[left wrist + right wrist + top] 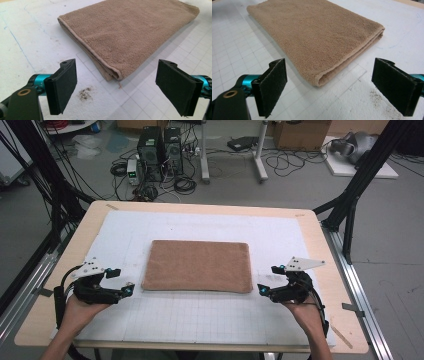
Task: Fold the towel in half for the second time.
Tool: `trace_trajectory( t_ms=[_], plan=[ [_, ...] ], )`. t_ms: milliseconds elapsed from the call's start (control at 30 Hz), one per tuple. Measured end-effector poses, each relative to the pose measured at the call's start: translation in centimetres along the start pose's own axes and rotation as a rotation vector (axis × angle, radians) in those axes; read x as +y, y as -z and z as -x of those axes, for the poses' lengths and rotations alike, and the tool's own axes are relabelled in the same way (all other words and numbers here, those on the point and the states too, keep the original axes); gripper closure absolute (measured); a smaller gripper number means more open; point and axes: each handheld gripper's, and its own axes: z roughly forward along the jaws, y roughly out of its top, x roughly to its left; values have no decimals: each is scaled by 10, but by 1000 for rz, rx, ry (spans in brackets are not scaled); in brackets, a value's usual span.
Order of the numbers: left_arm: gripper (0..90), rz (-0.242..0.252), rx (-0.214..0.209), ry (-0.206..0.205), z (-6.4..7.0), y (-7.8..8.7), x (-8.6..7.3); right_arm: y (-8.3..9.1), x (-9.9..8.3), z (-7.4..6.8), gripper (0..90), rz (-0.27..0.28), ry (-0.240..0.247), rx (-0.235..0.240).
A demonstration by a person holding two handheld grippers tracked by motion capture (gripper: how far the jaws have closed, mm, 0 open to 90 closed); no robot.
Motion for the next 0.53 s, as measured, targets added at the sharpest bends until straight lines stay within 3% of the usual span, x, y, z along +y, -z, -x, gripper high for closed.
trace_trajectory(
  t_ms=[533],
  plan=[
    [178, 8, 0, 4, 2, 5, -3, 4, -13, -1, 120, 9, -13, 1]
  ],
)
